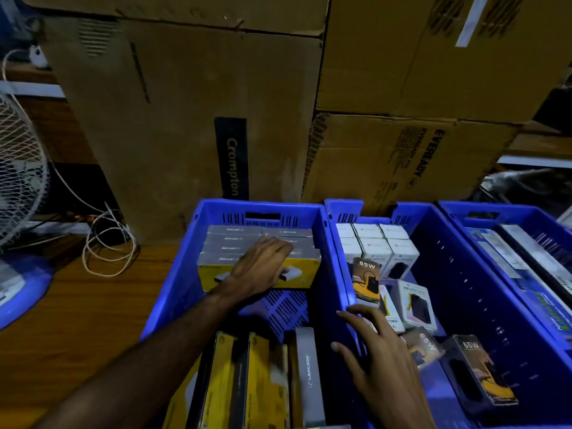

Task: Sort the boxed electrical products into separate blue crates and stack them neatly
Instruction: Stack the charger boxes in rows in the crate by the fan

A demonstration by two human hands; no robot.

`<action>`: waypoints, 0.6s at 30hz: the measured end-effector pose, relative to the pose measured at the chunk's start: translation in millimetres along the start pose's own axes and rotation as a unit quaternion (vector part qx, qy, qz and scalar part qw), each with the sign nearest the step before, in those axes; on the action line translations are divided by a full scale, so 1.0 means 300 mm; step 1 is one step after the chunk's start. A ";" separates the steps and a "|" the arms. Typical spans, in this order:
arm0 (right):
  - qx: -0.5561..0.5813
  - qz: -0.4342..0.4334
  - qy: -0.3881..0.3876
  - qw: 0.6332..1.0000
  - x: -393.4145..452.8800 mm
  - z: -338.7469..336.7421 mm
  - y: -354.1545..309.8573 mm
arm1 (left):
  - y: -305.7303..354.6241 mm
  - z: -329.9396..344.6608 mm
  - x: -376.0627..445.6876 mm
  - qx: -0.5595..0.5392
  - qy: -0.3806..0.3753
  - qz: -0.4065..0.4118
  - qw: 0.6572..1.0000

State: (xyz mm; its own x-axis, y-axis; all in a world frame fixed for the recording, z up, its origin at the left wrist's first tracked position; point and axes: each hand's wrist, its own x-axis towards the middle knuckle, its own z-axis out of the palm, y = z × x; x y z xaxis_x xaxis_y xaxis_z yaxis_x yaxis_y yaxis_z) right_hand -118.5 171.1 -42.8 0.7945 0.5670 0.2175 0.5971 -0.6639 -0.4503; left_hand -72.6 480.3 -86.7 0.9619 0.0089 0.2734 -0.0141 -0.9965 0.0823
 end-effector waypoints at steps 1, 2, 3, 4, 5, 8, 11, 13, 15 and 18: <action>-0.001 0.001 -0.003 1.000 -0.001 -0.001 -0.001 | 0.001 0.021 -0.014 0.027 -0.011 0.009 1.000; 0.000 0.001 -0.007 1.000 -0.001 -0.002 -0.001 | 0.003 0.042 -0.025 0.049 -0.019 0.010 0.999; 0.000 -0.001 -0.010 1.000 -0.001 -0.003 -0.003 | 0.010 0.057 -0.034 0.056 -0.022 0.002 0.998; -0.001 -0.002 -0.013 1.000 0.002 -0.003 -0.005 | 0.017 0.064 -0.037 0.057 -0.020 -0.008 0.998; -0.001 0.000 -0.016 1.000 0.003 -0.005 -0.008 | 0.025 0.069 -0.037 0.056 -0.021 -0.015 0.998; 0.009 0.000 -0.017 1.000 -0.004 -0.007 -0.010 | 0.039 0.069 -0.043 0.055 -0.020 -0.035 0.998; 0.011 -0.001 -0.016 1.000 -0.010 -0.009 -0.008 | 0.056 0.064 -0.050 0.065 -0.028 -0.056 0.996; 0.008 -0.008 -0.012 1.000 -0.011 -0.011 -0.005 | 0.082 0.048 -0.055 0.074 -0.038 -0.074 0.994; 0.014 -0.016 -0.006 1.000 -0.011 -0.016 -0.004 | 0.125 0.009 -0.074 0.064 -0.029 -0.089 0.994; 0.055 -0.014 0.006 0.998 -0.008 -0.020 -0.001 | 0.234 -0.087 -0.135 -0.052 0.006 -0.140 0.989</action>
State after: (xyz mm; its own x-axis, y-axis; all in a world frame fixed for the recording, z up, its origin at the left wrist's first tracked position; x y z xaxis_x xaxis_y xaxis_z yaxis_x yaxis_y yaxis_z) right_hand -119.9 167.0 -37.8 0.7799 0.5773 0.2419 0.6033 -0.5905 -0.5360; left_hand -119.7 412.3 -67.1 0.9290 0.2843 0.2368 0.2234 -0.9412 0.2535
